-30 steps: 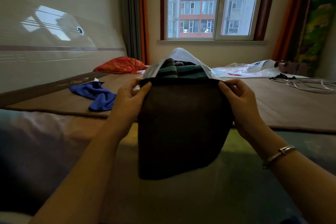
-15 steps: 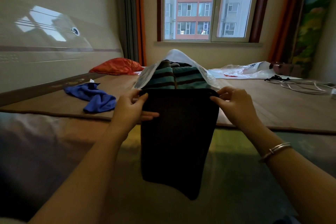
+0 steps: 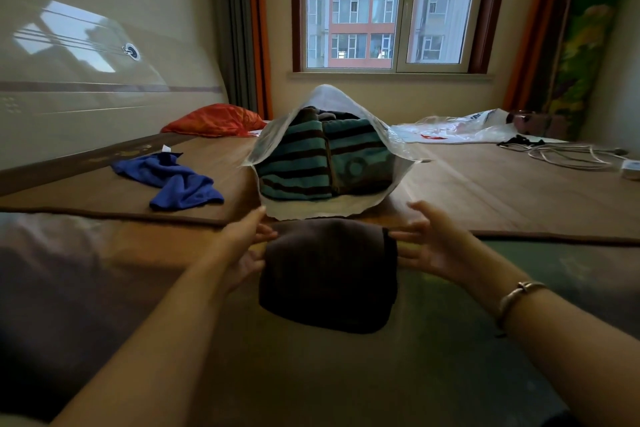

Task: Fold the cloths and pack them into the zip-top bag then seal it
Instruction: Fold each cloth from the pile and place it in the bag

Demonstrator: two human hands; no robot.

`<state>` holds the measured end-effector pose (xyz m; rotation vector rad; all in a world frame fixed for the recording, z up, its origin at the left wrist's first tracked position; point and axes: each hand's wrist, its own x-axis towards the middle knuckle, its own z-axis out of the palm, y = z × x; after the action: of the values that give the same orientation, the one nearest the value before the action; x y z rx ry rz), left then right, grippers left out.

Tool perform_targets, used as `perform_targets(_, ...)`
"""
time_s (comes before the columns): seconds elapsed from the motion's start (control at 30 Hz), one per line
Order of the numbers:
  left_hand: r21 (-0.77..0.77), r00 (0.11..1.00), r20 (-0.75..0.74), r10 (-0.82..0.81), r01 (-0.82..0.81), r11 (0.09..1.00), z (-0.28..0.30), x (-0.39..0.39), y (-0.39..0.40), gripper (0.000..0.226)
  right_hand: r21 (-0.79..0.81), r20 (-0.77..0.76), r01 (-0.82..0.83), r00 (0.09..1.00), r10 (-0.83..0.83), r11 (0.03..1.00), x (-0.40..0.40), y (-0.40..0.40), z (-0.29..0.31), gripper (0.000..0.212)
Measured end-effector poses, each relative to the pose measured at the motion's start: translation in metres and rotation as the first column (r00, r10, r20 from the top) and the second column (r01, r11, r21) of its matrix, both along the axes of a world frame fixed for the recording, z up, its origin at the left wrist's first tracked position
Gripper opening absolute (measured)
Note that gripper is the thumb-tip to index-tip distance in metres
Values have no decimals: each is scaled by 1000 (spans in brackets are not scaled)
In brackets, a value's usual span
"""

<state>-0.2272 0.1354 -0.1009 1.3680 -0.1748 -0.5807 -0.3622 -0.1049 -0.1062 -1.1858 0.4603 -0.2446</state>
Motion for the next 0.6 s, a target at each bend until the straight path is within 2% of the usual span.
perform_targets(0.1,25,996,-64,62,-60,998,-10,4,-7,48,29,-84,78,994,-76,996,9,7,-7,35)
perform_targets(0.27,210,996,-47,73,-62,976,-10,5,-20,47,-75,-136,16,990,-26,997,16,16,-7,42)
perform_targets(0.33,279,998,9,67,-67,958,-10,8,-21,51,-192,-181,29,981,-65,981,19,17,-7,40)
perform_targets(0.4,281,991,96,92,-115,953,-10,14,-20,52,-270,-196,38,976,-94,962,19,16,-7,37)
perform_targets(0.5,172,975,199,94,-129,977,-8,22,-12,44,-283,-65,109,989,-133,953,17,13,-4,35)
perform_targets(0.6,58,946,313,85,-108,992,-7,20,-4,45,-283,101,110,991,-84,953,14,10,-5,41)
